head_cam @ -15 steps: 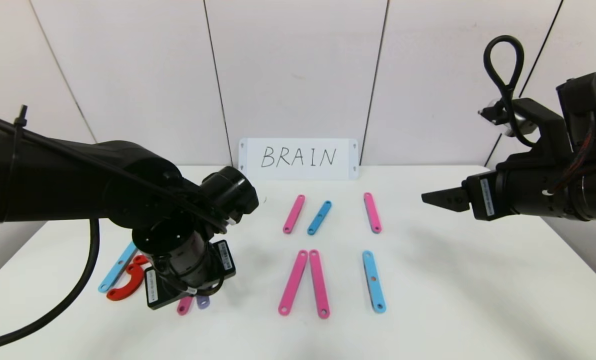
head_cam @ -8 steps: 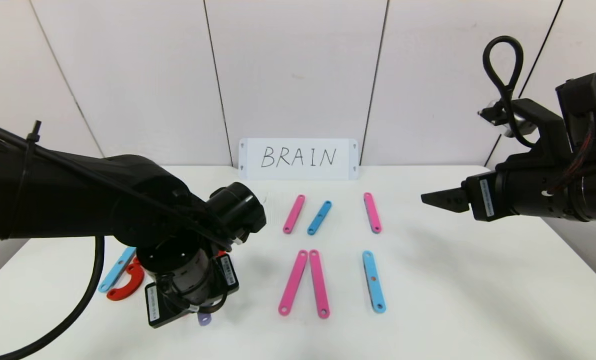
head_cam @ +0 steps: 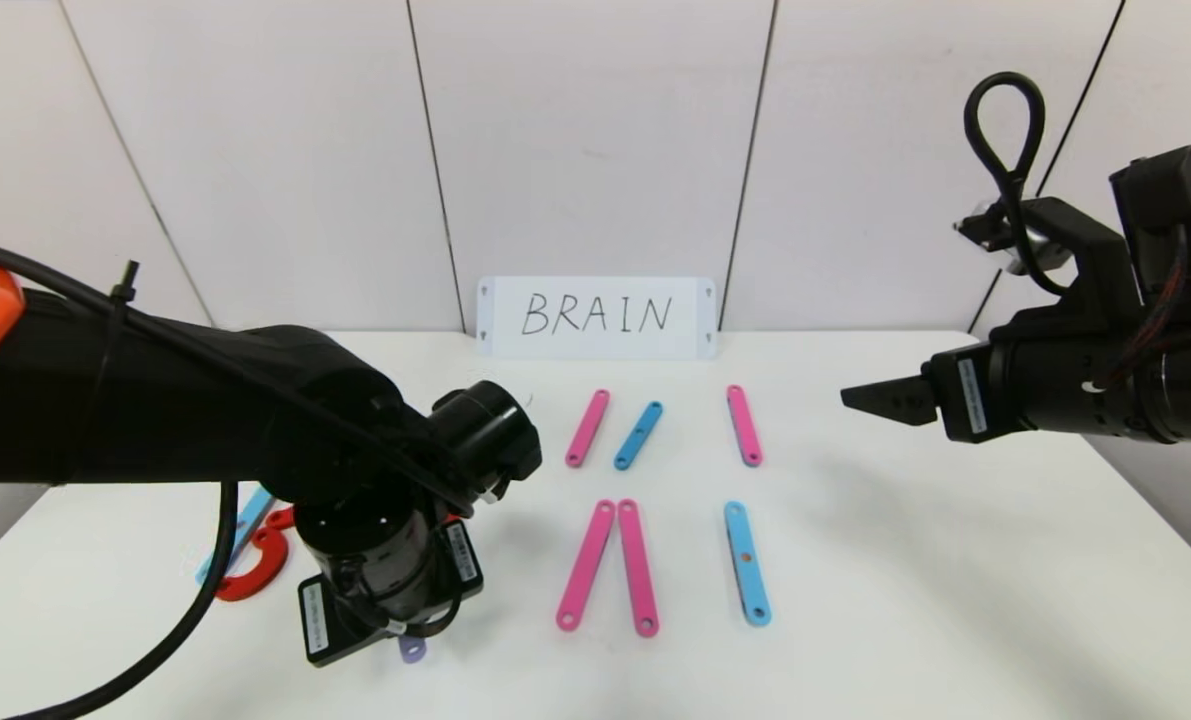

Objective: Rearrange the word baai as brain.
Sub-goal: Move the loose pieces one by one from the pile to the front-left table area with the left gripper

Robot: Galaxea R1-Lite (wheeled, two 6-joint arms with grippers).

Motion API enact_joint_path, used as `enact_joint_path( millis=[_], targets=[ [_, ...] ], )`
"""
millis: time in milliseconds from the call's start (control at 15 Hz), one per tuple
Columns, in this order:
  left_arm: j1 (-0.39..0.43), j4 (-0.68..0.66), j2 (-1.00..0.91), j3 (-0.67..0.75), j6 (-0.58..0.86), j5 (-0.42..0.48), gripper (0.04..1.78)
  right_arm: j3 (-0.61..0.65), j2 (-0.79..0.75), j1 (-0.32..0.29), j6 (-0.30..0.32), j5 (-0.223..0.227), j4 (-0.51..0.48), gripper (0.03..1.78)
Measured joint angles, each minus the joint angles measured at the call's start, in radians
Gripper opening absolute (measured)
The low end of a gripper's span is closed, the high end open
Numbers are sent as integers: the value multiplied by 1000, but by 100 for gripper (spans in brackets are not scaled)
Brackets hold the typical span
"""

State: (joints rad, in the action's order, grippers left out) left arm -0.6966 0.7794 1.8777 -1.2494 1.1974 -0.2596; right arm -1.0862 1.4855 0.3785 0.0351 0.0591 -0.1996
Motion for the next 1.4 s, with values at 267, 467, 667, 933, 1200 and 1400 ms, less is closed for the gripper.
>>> enact_joint_path(
  millis=[267,467,667,933,1200,1400],
  targets=[
    [1,-17,26,-3,6,-2,27,0,0,1,0,0,0,174],
    [2,-33,33,-3,5,-1,27,1,0,3,0,0,0,174],
    [5,-35,39,-3,4,-1,27,1,0,3,0,0,0,174],
    [10,-35,44,-3,4,-1,27,1,0,3,0,0,0,174],
    [37,-39,57,-10,-10,-3,27,3,1,5,0,-1,0,174],
    [48,-48,65,-10,-14,-3,29,5,1,10,0,0,0,174]
  ],
)
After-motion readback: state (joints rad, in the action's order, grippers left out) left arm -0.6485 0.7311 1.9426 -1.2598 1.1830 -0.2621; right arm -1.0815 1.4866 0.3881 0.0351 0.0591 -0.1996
